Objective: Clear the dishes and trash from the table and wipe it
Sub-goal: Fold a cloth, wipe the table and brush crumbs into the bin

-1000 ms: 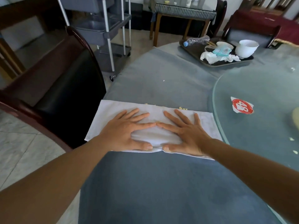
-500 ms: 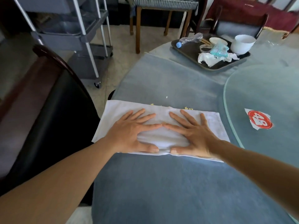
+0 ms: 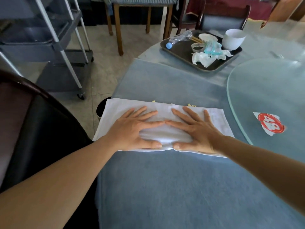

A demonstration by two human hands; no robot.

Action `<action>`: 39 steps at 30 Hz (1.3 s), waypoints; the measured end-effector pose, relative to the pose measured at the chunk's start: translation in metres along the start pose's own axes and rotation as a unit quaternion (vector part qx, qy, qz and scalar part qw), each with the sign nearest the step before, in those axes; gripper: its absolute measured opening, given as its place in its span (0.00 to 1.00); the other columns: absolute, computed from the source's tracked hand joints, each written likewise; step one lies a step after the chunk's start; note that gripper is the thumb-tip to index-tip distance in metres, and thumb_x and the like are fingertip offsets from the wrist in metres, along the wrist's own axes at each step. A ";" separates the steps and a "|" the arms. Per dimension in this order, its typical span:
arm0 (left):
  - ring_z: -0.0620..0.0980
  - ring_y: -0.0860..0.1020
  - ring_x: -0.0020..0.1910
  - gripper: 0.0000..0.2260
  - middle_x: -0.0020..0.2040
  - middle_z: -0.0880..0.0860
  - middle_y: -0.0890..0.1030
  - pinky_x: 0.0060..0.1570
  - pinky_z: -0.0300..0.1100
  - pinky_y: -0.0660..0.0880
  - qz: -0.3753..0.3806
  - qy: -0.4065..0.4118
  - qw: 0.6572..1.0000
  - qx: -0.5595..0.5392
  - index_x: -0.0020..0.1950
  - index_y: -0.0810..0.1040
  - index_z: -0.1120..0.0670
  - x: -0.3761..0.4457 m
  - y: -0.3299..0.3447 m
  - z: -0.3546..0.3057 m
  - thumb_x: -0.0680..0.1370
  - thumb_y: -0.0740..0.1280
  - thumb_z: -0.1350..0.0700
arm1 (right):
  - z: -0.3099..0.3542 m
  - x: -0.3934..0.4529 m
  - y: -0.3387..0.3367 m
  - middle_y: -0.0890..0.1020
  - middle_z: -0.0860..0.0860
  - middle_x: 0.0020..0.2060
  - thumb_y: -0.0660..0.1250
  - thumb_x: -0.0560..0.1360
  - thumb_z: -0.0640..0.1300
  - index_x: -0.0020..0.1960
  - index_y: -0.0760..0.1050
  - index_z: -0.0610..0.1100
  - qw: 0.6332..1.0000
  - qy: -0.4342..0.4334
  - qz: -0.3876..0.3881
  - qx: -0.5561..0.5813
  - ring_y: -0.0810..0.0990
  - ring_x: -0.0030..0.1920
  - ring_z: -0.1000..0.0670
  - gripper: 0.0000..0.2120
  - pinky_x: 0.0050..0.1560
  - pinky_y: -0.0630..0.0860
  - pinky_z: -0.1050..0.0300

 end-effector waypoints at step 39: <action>0.47 0.44 0.83 0.35 0.83 0.38 0.50 0.79 0.57 0.43 0.005 0.188 0.982 0.001 0.78 0.54 0.28 0.209 -0.043 0.138 0.71 0.45 0.19 | -0.059 0.149 -0.046 0.34 0.59 0.82 0.34 0.72 0.81 0.80 0.35 0.68 0.984 0.174 0.020 -0.008 0.37 0.83 0.41 0.40 0.76 0.48 0.23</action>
Point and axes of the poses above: each hand's wrist, its own x-axis towards the middle knuckle, its own y-axis out of the palm, z = x × y, the point moved 5 cm from there along x, towards the middle knuckle
